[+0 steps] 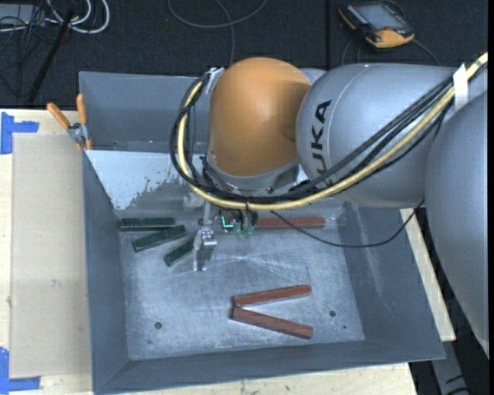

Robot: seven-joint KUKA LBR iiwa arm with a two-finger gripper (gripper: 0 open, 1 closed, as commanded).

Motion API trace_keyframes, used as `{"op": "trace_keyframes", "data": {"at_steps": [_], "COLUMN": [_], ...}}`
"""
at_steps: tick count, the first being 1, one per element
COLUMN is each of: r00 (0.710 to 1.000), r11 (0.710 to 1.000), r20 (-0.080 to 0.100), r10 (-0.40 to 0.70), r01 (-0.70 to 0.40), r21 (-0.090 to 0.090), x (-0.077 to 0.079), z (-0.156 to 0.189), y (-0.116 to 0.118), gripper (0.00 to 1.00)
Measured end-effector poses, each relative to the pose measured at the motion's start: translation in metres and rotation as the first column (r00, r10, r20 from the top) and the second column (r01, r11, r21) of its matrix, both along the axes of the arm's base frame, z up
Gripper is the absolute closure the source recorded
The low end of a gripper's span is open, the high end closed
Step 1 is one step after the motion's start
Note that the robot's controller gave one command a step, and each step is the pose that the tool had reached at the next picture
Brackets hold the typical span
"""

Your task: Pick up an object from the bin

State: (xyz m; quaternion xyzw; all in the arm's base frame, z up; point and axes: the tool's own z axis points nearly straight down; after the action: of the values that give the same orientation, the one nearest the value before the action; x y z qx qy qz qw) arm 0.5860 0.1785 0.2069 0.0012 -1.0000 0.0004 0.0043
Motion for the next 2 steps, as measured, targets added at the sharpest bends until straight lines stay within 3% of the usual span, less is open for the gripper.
{"op": "trace_keyframes", "data": {"at_steps": [1, 2], "r00": [1.000, 1.000], "r11": [1.000, 1.000], "r20": [0.007, 0.007], "r10": [-0.005, -0.006], "r01": [0.005, 0.006], "r21": [0.001, 0.001], "x": [0.0019, 0.0019], "z": [0.0048, 0.0047], "y": [-0.0015, -0.0015], "gripper": [1.00, 1.00]}}
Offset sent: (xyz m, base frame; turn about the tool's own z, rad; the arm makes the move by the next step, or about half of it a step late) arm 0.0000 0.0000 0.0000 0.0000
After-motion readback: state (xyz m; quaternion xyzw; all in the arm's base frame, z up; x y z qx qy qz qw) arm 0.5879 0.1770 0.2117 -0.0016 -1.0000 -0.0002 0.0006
